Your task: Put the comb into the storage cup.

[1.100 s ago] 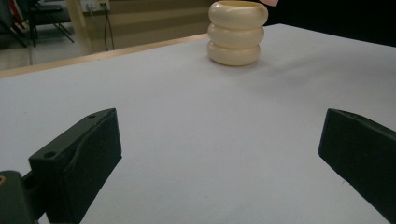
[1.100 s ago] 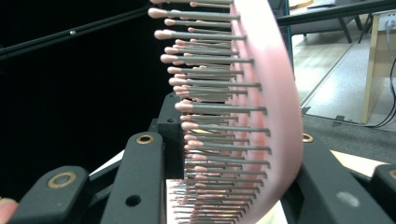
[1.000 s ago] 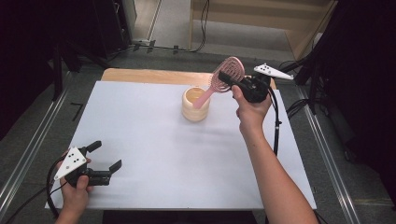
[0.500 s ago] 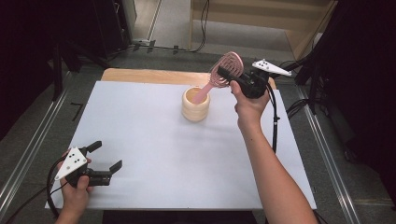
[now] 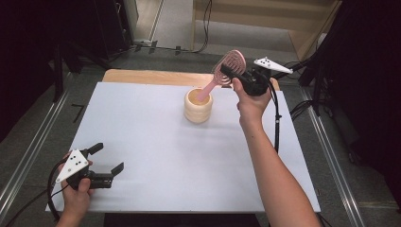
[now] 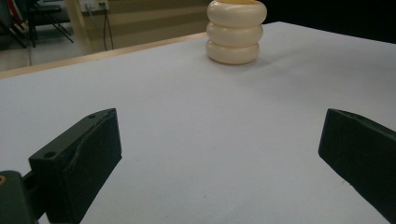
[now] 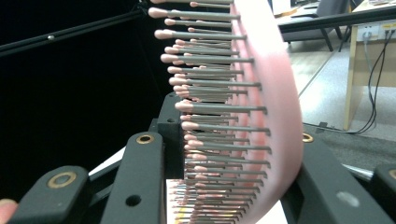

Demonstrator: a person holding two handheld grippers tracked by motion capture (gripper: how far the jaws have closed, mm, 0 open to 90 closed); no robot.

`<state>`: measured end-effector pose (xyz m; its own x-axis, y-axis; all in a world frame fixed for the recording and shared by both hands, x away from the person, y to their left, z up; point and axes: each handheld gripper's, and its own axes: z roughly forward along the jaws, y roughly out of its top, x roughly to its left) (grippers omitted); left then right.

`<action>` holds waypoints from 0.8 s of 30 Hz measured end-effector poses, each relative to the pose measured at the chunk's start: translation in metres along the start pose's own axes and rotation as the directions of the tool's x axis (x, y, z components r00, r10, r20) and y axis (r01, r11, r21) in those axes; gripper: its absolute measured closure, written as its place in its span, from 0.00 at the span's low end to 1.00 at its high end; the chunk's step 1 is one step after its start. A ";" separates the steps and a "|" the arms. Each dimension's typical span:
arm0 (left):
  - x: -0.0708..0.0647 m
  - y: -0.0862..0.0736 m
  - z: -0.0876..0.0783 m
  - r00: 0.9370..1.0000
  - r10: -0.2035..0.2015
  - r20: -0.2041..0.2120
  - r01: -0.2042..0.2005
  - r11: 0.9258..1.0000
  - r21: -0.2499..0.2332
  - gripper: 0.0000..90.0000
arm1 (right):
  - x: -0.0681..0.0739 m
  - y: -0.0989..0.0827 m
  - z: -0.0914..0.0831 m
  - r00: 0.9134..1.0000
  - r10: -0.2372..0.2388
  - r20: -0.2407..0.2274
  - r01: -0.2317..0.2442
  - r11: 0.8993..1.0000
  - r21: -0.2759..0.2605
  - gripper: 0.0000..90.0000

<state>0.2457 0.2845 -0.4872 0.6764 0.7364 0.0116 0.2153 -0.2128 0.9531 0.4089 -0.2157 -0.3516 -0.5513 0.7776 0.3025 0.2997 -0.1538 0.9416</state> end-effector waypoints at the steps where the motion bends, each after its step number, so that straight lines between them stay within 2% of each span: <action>1: 0.000 0.000 0.000 1.000 -0.001 0.000 0.001 1.000 0.000 0.00 | -0.001 0.000 0.001 1.000 0.004 0.004 -0.004 1.000 0.002 0.69; 8: 0.000 0.000 0.000 1.000 0.000 0.001 0.000 1.000 0.000 0.00 | -0.005 -0.003 0.007 1.000 0.022 0.014 -0.022 1.000 0.007 0.69; 24: 0.000 0.000 0.000 1.000 0.001 0.003 -0.001 1.000 -0.001 0.00 | -0.002 -0.013 0.021 1.000 0.005 0.021 -0.006 0.999 0.047 0.69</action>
<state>0.2456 0.2847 -0.4872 0.6790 0.7340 0.0120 0.2139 -0.2134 0.9533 0.4223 -0.2028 -0.3676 -0.5334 0.7894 0.3038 0.3393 -0.1294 0.9317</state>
